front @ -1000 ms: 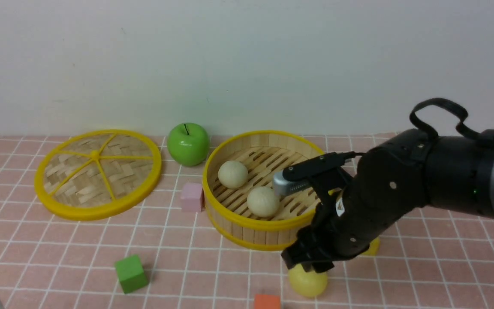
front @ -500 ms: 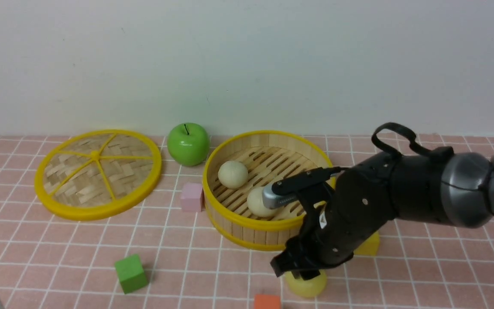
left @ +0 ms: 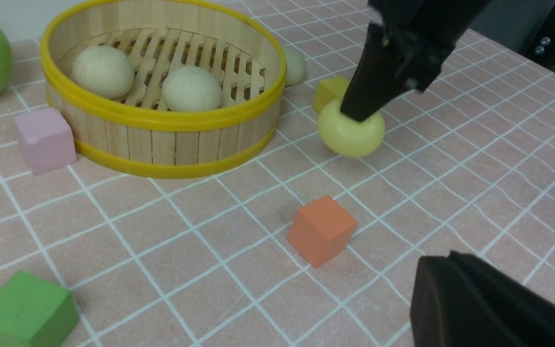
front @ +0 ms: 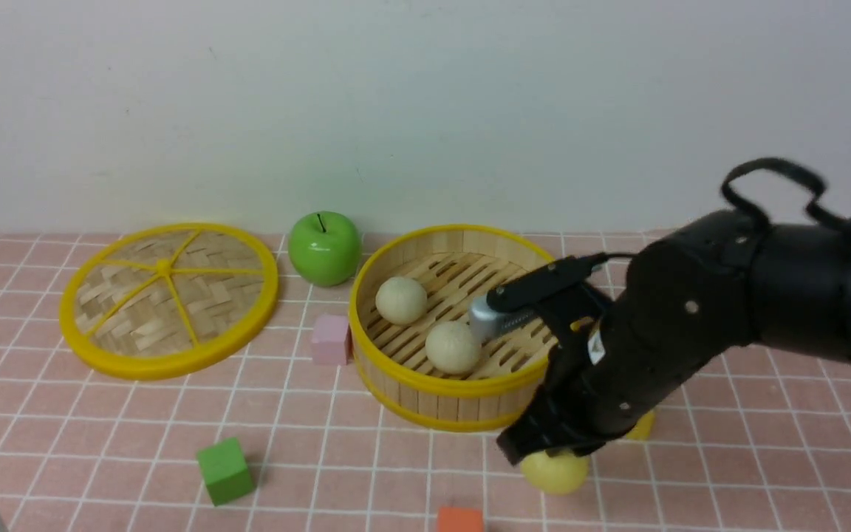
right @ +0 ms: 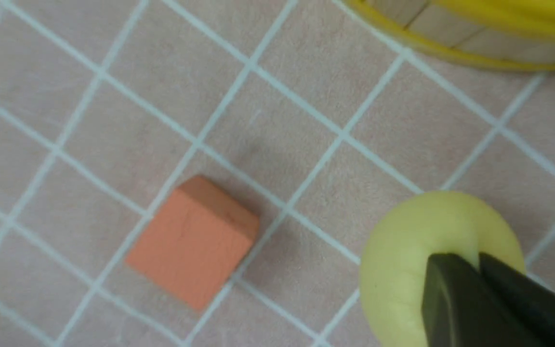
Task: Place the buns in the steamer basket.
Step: Use the right arm to put the steamed stuffed bun into the steamer
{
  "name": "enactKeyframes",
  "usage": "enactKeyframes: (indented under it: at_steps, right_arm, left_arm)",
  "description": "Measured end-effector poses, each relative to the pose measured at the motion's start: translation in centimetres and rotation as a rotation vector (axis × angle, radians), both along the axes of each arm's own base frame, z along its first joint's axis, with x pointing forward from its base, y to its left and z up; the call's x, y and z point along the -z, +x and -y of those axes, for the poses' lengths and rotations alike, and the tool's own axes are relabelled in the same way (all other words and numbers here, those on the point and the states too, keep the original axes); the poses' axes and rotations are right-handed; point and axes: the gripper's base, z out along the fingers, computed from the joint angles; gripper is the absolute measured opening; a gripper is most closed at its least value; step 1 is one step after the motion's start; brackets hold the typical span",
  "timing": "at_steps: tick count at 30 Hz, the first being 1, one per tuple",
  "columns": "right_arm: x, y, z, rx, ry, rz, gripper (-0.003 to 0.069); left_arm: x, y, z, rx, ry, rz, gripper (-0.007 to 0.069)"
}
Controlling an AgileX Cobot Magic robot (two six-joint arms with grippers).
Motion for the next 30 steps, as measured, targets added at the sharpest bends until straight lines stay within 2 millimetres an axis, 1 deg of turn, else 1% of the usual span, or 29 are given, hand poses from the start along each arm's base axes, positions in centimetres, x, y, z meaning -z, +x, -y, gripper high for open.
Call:
enactKeyframes:
  at_steps: [1, 2, 3, 4, 6, 8, 10, 11, 13, 15, 18, 23, 25, 26, 27, 29, 30]
  right_arm:
    - [-1.7, -0.1, 0.2, -0.001, 0.032, 0.055, 0.0008]
    - [-1.9, -0.1, 0.2, 0.000, 0.036, 0.064, 0.0008]
    - [-3.1, 0.2, 0.4, 0.005, 0.068, 0.133, 0.0008]
    - [-3.8, 0.7, 0.5, 0.014, 0.099, 0.193, 0.0008]
    - [-4.0, 1.9, 0.8, 0.043, 0.135, 0.266, 0.0010]
    - [-3.4, 3.3, 1.0, 0.071, 0.160, 0.318, 0.0010]
    - [-2.2, 5.1, 1.4, 0.110, 0.177, 0.361, 0.0012]
    - [-2.1, 5.2, 1.5, 0.112, 0.178, 0.363, 0.0012]
    - [-0.5, 6.9, 1.7, 0.144, 0.192, 0.403, 0.0013]
    - [0.5, 7.9, 1.9, 0.163, 0.203, 0.432, 0.0013]
    - [1.8, 8.8, 2.1, 0.179, 0.205, 0.446, 0.0017]
    - [4.4, 9.6, 1.8, 0.177, 0.187, 0.428, 0.0046]
    - [5.7, 9.9, 1.7, 0.175, 0.175, 0.413, 0.0089]
    - [5.8, 9.9, 1.7, 0.176, 0.175, 0.413, 0.0101]
    - [6.2, 10.0, 1.6, 0.176, 0.174, 0.413, 0.0141]
    - [6.2, 10.1, 1.6, 0.176, 0.179, 0.422, 0.0242]
    - [6.2, 10.1, 1.6, 0.176, 0.179, 0.422, 0.0251]
  left_arm:
    - [0.0, 0.0, 0.0, 0.000, 0.000, 0.000, 0.0020]
    - [0.0, 0.0, 0.0, 0.000, 0.000, 0.000, 0.0020]
    - [0.0, 0.0, 0.0, 0.000, 0.000, 0.000, 0.0020]
    - [0.0, 0.0, 0.0, 0.000, 0.000, 0.000, 0.0020]
    - [0.0, 0.0, 0.0, 0.000, 0.001, -0.001, 0.0020]
    - [0.0, 0.0, 0.0, 0.000, 0.001, -0.001, 0.0021]
    - [0.0, 0.0, 0.0, 0.000, 0.001, -0.001, 0.0022]
    - [0.0, 0.0, 0.0, 0.000, 0.001, -0.001, 0.0022]
    - [0.0, 0.0, 0.0, 0.000, 0.001, -0.001, 0.0024]
    - [0.0, 0.0, 0.0, 0.000, 0.001, -0.001, 0.0028]
    - [0.0, 0.0, 0.0, 0.000, 0.001, -0.001, 0.0031]
    - [0.0, 0.0, 0.0, 0.000, 0.001, -0.001, 0.0039]
    - [0.0, 0.0, 0.0, 0.000, 0.001, -0.001, 0.0039]
    - [0.0, 0.0, 0.0, 0.000, 0.001, -0.001, 0.0039]
    - [0.0, 0.0, 0.0, 0.000, 0.001, -0.001, 0.0039]
    - [0.0, 0.0, 0.0, 0.000, 0.001, -0.001, 0.0039]
    - [0.0, 0.0, 0.0, 0.000, 0.001, -0.001, 0.0039]
